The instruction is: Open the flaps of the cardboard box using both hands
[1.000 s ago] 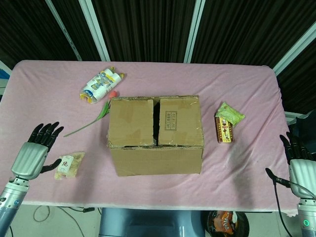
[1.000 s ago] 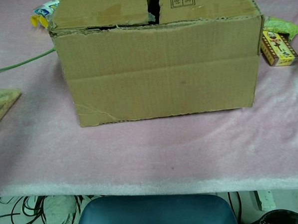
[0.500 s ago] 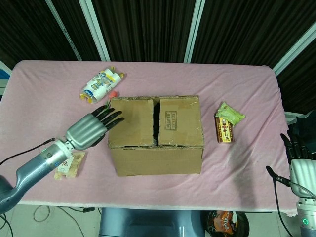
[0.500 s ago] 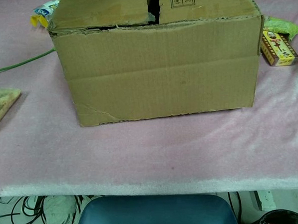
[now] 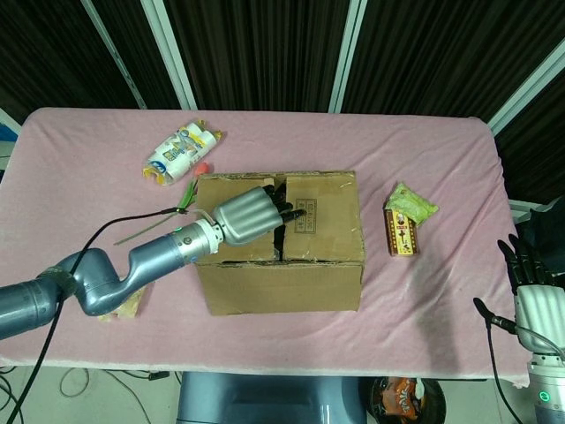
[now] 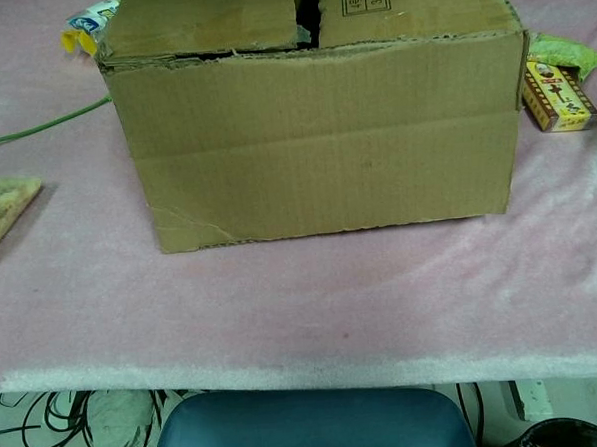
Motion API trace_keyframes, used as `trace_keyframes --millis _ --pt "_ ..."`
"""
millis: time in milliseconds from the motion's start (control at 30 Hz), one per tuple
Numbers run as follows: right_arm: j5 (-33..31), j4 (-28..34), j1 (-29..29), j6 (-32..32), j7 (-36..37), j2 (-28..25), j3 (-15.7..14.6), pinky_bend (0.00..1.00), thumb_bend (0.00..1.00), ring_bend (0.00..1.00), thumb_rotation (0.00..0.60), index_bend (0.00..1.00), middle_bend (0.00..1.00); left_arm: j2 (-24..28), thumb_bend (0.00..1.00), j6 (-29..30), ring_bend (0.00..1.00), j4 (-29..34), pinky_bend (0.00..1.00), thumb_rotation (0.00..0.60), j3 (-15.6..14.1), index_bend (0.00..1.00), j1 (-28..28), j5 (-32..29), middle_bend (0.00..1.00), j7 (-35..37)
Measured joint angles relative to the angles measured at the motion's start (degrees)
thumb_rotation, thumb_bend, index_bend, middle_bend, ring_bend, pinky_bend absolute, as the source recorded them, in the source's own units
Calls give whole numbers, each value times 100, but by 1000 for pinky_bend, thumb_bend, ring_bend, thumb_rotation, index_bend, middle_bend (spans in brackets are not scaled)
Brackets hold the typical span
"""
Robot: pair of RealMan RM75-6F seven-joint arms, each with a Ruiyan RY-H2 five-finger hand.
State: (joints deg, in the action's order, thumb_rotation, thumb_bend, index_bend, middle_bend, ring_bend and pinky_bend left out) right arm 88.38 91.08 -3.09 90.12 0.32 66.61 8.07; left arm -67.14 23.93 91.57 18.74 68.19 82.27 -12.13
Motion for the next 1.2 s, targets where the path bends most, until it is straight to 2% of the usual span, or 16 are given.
trace_keyframes --millis 267,433,567,833,1200 --pt "-18 14 -8 -3 60 -2 -22 212 263 0 570 0 0 -666 999 -244 279 -655 330 600 -161 181 463 -332 355 -198" --pt "-29 14 -10 8 85 -6 -28 212 263 0 568 0 0 -961 1000 -316 379 -881 385 600 -365 267 662 -497 495 -401" --pt "-43 18 -15 6 115 -11 -35 212 263 0 568 0 0 -993 1000 -258 410 -904 398 600 -482 320 711 -573 560 -546" --pt "6 16 -23 51 122 -10 -53 212 263 0 568 0 0 -810 1000 2 465 -783 425 600 -554 387 701 -734 638 -683" --pt "9 50 -25 77 125 -13 -73 212 263 0 568 0 0 74 1000 228 479 -160 434 600 -623 403 547 -809 663 -698"
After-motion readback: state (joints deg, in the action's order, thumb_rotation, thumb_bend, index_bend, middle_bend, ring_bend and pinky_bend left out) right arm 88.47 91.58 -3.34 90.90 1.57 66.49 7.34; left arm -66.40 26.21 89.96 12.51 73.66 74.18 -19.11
